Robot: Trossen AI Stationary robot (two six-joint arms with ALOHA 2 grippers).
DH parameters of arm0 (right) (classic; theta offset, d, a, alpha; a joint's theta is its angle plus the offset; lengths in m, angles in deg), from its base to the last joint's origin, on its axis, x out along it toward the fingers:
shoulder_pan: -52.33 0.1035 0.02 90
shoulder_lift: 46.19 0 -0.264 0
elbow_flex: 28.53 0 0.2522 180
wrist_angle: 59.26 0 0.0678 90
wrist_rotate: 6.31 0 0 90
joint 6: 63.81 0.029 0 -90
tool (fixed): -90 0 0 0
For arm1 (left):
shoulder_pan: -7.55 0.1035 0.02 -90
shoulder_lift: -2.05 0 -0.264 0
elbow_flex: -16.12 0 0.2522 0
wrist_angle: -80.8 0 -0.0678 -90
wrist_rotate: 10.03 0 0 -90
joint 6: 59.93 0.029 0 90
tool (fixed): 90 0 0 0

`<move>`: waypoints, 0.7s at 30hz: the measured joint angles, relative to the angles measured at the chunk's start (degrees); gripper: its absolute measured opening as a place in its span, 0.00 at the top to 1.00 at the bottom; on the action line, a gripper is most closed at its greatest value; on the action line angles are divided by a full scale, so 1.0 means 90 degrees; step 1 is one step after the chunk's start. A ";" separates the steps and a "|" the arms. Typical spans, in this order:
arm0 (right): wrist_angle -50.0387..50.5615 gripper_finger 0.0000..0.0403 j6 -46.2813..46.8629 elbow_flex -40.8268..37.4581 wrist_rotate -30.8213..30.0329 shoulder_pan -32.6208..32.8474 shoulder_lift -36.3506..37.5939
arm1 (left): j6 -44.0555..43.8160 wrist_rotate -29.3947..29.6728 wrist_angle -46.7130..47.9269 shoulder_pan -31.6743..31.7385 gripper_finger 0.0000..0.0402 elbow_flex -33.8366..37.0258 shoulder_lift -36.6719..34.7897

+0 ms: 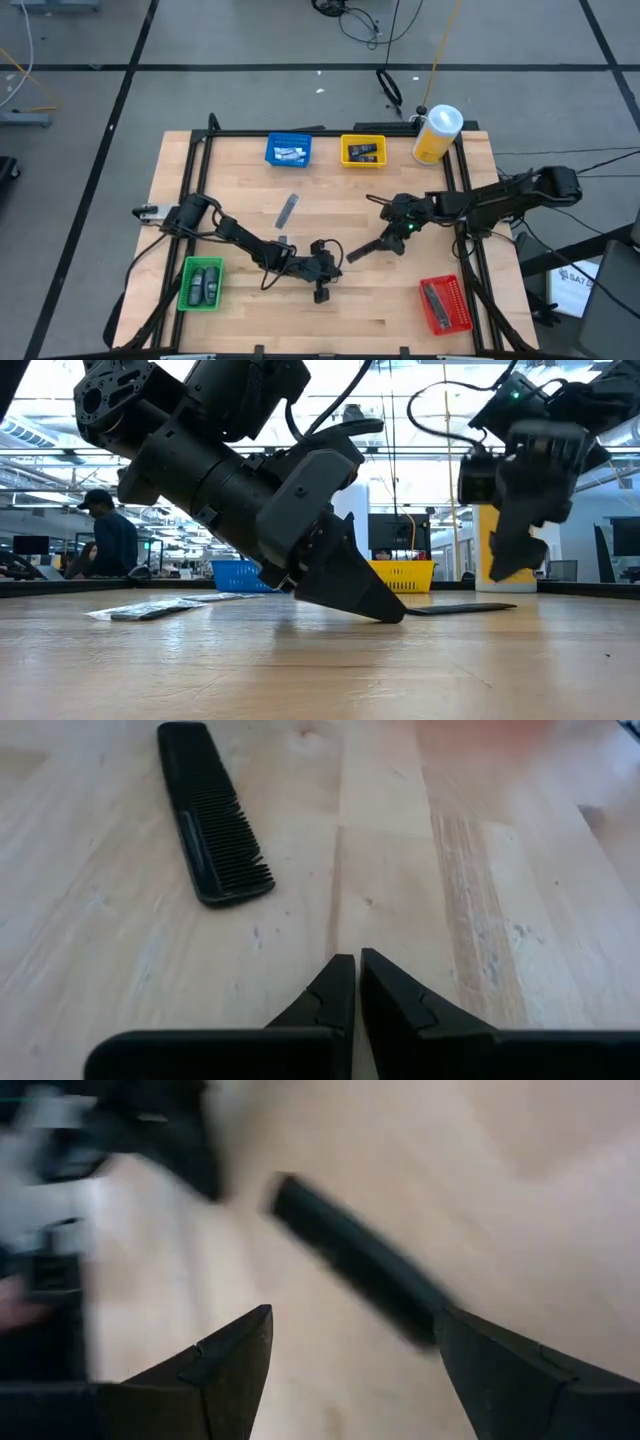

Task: Pick & Place Travel size toiletries
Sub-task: Put the black hair comb into the red bin

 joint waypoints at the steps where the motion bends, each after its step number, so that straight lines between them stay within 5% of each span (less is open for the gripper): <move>1: 0.0196 0.33 0.0028 0.0001 -0.0209 -0.0002 0.0001 | -0.0057 0.0013 -0.0020 0.0016 0.94 0.0000 0.0003; 11: -0.0079 0.33 0.0267 0.0017 -0.0391 0.0030 -0.0832 | -0.0216 0.0022 0.0141 0.0535 0.94 -0.0004 -0.0002; 21: -0.1230 0.33 0.0260 0.0008 0.0239 0.0029 -0.1440 | -0.0063 -0.0003 0.0179 0.0664 0.94 -0.0007 -0.0007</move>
